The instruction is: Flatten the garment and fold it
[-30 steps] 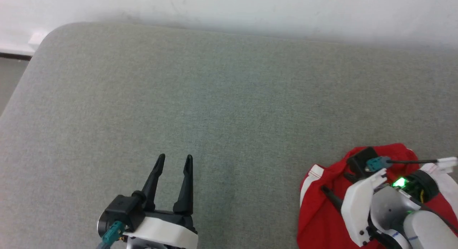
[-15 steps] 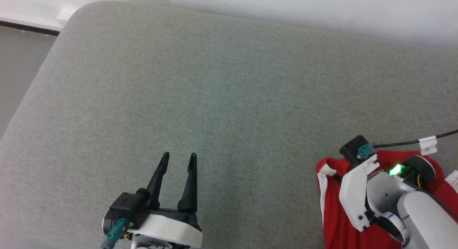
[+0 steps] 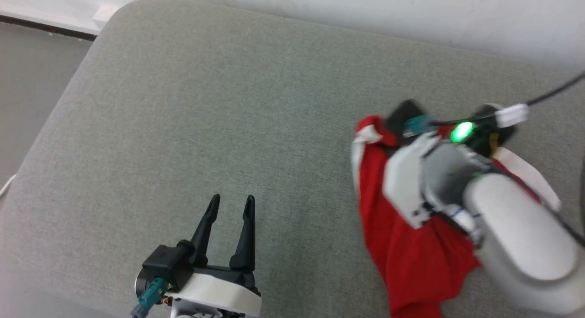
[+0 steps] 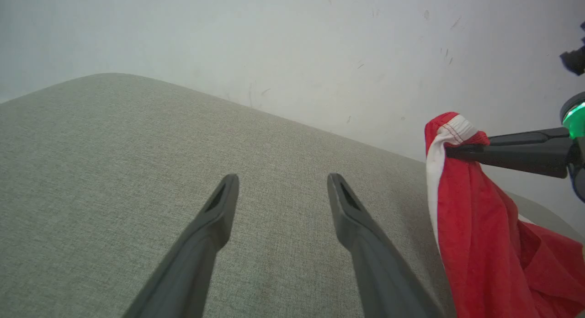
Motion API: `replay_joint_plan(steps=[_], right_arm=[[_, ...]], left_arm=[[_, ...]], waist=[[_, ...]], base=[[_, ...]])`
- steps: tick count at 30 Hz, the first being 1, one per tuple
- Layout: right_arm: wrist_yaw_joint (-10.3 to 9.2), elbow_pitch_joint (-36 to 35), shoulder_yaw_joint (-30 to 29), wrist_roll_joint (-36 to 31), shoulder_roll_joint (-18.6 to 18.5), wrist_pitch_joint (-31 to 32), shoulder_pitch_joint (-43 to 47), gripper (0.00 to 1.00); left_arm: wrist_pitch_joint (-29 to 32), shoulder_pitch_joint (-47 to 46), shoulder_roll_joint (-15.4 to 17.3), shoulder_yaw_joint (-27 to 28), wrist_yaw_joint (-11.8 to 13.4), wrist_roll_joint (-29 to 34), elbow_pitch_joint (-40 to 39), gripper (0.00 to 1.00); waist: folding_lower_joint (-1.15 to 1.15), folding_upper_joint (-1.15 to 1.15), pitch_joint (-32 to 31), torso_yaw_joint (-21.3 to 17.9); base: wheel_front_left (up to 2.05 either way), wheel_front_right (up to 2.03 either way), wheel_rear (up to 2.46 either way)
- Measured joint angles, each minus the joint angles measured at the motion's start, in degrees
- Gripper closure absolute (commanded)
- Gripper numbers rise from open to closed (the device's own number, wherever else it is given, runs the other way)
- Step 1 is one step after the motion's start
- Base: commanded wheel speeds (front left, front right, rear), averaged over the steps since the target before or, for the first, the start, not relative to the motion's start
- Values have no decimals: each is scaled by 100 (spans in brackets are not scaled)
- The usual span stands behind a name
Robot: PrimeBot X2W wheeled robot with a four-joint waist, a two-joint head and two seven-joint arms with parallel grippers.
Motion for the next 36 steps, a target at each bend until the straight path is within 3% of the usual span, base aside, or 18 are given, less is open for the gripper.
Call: replay_joint_plan(steps=[4,9,10,11,12,16,21,28,32,36], right_arm=[[0,199,959,232,335,-82,-181,100],[0,511,1829,622,443,-175,-167,100],[0,572,1911,670,438,-224,-162,94],[0,638,1948,699,434,-291,-160,56],[0,703,1927,728,433,-364,-159,0],[0,748,1572,935,489,-734,-149,0],[-1,400,541,1200,566,-1159,124,0],[-2,-552,-1659,222,513,-1925,1366,0],[-7,-1187,-2811,-409,980,-2207,2638,0],[-7,-1748,-3598,-794,1607,-2416,3793,0]], left_arm=[[0,-18,-18,8,-41,0,20,0],[0,-55,-30,33,-41,0,24,0],[0,-55,-31,38,-41,0,29,0],[0,-55,-32,46,-41,0,34,0],[0,-55,-34,48,-41,0,41,0],[-1,-53,-38,60,-44,1,71,0],[0,-39,-36,104,-76,30,85,0],[-1,113,67,198,-91,110,-11,0],[-1,248,147,236,-91,115,-113,0],[0,375,205,268,-87,121,-167,0]], waist=[[0,0,29,104],[0,0,60,214],[0,0,64,222],[0,0,65,222],[0,0,62,214],[0,0,23,117],[0,0,-105,-78],[-1,0,-307,-471],[-1,0,-387,-735],[-1,0,-433,-990]], base=[[0,0,0],[0,0,0],[0,0,0],[0,0,0],[0,0,0],[0,0,0],[0,0,0],[0,0,0],[0,0,0],[0,0,0]])
